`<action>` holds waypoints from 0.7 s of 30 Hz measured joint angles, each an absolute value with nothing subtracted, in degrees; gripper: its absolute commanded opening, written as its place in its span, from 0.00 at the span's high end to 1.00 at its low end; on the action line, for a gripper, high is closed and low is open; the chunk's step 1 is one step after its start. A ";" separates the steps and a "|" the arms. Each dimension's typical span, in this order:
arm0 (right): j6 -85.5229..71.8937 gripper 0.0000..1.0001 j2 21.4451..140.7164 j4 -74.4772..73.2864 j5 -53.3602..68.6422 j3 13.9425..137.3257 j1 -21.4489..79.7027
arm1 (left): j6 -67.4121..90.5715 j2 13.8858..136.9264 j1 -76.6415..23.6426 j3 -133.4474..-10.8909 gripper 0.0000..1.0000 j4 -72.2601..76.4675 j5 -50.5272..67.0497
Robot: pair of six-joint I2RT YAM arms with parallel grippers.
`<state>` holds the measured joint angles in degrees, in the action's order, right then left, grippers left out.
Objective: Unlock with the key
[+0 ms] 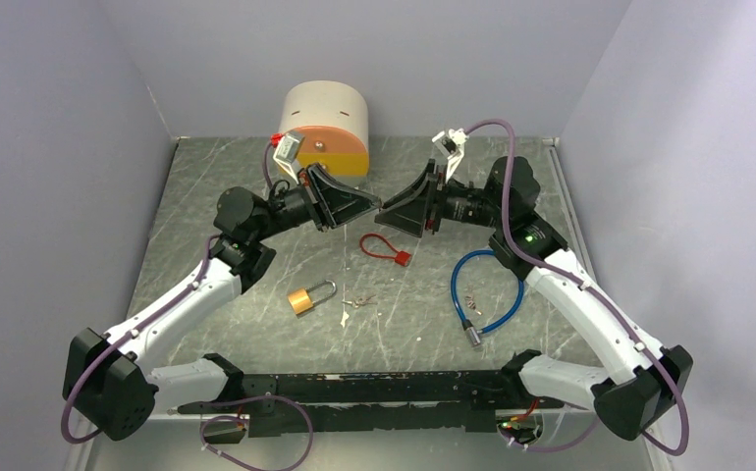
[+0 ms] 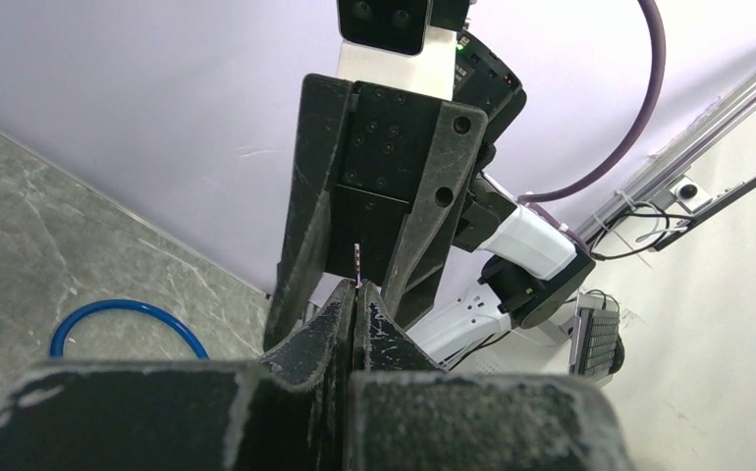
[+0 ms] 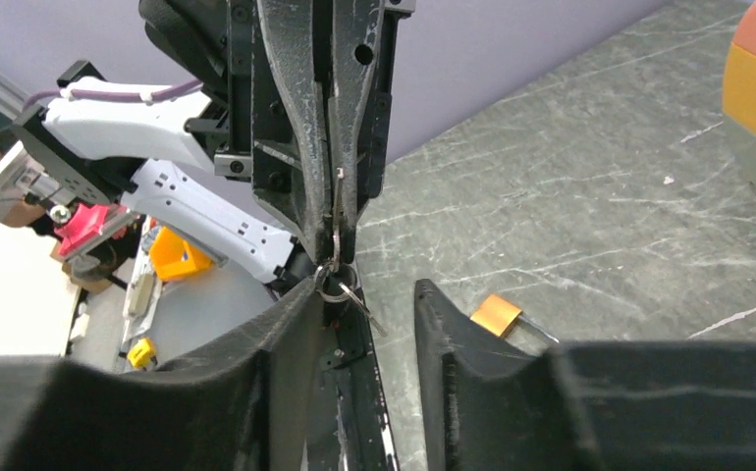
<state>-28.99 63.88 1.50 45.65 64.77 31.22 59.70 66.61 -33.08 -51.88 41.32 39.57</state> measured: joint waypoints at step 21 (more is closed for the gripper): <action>-26.92 0.86 64.99 -0.49 46.72 66.17 31.33 | 59.42 67.37 -33.06 -51.90 0.91 40.84 38.68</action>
